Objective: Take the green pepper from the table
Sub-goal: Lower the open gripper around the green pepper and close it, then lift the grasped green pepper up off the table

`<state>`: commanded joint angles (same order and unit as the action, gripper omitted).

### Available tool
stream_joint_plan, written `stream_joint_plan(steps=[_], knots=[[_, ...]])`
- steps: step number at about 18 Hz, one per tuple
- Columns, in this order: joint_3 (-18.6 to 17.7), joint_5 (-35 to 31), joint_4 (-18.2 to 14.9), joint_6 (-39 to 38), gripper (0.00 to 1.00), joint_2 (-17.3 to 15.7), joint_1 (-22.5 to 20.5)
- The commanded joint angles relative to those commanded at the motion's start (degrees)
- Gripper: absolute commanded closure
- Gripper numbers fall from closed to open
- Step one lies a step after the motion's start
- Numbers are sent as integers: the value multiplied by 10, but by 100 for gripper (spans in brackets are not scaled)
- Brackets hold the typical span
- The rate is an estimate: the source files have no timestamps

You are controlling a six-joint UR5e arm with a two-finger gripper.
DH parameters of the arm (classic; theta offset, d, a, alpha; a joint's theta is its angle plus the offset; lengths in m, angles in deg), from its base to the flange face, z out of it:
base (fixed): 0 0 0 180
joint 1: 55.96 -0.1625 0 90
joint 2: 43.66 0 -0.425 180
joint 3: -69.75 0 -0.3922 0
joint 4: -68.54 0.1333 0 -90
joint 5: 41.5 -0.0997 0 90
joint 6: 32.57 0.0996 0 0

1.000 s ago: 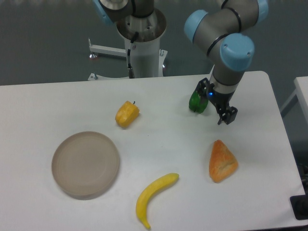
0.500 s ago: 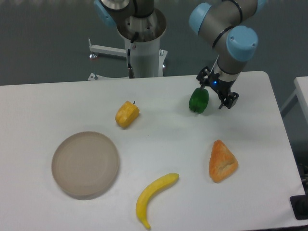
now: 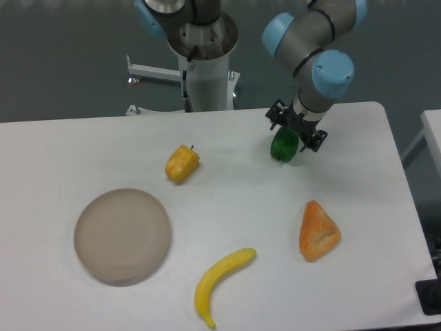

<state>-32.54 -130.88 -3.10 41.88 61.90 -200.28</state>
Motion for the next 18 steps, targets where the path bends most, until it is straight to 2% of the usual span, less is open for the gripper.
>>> stream_joint_plan(steps=[2, 4, 5, 6, 8, 9, 11, 15, 18], knots=[[-29, -1, 45, -16, 0, -1, 2], [-35, -1, 60, -18, 0, 0, 2], [-34, -1, 60, -18, 6, 1, 2], [-34, -1, 61, -18, 21, 1, 2], [-29, -2, 59, -19, 76, 1, 2], [-24, -2, 57, -20, 89, 1, 2], [8, 6, 54, -23, 91, 4, 6], [81, 5, 48, -36, 91, 21, 43], [125, 0, 21, -33, 91, 33, 54]])
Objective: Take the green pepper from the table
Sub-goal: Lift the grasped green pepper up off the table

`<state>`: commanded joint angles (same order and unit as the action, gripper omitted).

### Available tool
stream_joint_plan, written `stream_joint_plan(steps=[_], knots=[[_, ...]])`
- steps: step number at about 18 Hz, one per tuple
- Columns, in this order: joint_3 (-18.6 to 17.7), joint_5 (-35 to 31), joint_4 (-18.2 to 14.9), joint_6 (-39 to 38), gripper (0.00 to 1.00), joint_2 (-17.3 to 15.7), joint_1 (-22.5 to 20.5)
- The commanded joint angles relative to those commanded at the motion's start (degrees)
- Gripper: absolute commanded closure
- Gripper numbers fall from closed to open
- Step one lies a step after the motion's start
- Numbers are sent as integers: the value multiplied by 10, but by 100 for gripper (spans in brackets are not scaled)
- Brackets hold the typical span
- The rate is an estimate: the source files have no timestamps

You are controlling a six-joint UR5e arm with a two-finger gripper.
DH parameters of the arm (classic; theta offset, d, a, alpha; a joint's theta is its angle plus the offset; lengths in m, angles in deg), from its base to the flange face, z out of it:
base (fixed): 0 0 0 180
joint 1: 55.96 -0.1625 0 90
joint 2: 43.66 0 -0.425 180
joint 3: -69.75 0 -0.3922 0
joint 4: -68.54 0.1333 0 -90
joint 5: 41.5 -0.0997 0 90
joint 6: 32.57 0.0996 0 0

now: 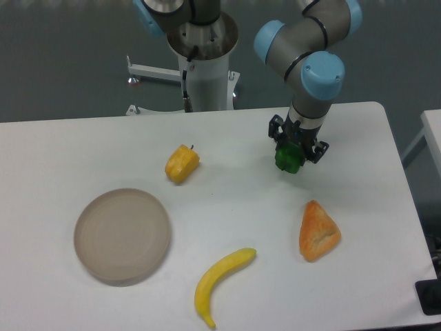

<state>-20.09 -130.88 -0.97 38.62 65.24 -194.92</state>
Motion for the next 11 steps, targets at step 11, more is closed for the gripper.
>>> stream_joint_plan(steps=[11], knots=[[177, -27, -148, 167, 86, 74, 37]])
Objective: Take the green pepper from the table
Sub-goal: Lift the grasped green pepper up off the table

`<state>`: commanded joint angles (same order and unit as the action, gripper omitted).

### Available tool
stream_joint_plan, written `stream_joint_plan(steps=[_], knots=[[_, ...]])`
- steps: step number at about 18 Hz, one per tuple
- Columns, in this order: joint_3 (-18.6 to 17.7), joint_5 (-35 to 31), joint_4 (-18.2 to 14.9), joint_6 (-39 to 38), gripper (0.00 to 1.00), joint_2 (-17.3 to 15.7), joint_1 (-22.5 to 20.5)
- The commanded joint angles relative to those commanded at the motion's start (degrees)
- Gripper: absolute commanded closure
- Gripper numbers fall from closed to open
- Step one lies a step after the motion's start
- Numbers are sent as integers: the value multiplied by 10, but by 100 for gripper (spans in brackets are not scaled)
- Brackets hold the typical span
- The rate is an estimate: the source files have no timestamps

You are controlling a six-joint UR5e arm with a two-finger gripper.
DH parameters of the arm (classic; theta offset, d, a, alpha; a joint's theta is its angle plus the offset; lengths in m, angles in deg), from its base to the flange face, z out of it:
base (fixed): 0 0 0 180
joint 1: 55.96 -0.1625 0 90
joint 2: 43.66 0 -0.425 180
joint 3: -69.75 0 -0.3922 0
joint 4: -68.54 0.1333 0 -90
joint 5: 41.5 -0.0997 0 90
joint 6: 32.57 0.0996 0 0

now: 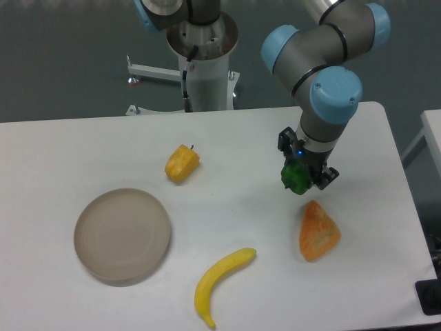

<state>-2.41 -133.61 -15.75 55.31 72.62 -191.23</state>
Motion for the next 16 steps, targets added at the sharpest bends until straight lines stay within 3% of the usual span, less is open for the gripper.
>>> stream_joint_plan(steps=[16], knots=[[-38, 15, 31, 57, 83, -12, -2]])
